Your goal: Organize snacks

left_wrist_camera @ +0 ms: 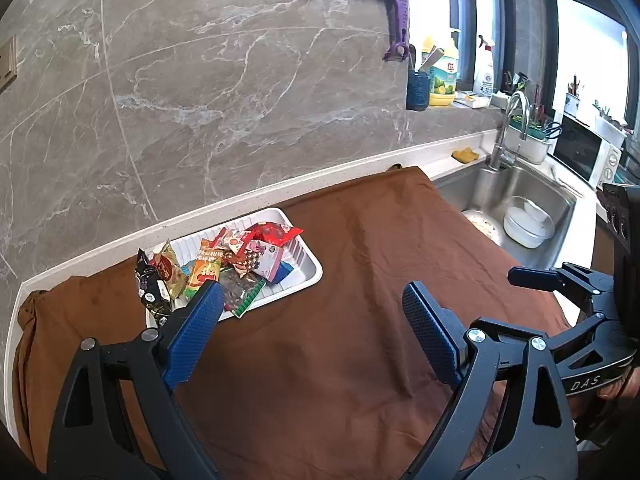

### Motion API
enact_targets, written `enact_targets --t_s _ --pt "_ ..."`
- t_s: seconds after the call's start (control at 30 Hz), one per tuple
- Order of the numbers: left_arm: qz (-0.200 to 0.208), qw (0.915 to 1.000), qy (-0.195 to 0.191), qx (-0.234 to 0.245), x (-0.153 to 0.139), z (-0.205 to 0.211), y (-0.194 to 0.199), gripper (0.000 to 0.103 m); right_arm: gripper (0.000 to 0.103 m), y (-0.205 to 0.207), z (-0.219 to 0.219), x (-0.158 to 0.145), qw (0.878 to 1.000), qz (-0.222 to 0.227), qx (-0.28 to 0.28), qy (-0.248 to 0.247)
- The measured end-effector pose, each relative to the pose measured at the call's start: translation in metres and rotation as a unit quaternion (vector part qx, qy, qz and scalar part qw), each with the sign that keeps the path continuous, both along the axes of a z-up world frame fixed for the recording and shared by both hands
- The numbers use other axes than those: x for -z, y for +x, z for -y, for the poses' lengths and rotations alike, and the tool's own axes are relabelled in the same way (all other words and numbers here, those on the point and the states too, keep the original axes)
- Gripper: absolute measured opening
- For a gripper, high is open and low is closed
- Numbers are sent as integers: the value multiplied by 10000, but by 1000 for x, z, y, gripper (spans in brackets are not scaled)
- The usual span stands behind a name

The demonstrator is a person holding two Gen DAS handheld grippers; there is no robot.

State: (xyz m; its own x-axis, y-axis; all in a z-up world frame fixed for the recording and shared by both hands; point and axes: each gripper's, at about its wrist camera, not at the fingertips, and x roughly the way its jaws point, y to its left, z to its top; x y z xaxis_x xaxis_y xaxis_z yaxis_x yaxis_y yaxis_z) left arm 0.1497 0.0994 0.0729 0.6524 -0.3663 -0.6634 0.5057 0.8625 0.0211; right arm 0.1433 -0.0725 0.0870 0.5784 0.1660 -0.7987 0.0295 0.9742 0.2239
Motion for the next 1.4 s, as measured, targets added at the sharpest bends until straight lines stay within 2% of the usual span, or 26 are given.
enact_targets --t_s 1.0,1.17,1.33,1.4 --pt "4 10000 -55 23 3 5 0 91 100 -3 4 0 10000 9 35 37" --pt "395 9983 327 -291 -1 11 -1 91 100 -4 4 0 10000 14 59 59" --pt "537 9978 146 -354 -9 8 -3 91 100 -3 5 0 10000 16 62 54" --pt "598 9971 211 -426 -11 9 -2 91 100 -4 5 0 10000 10 62 70"
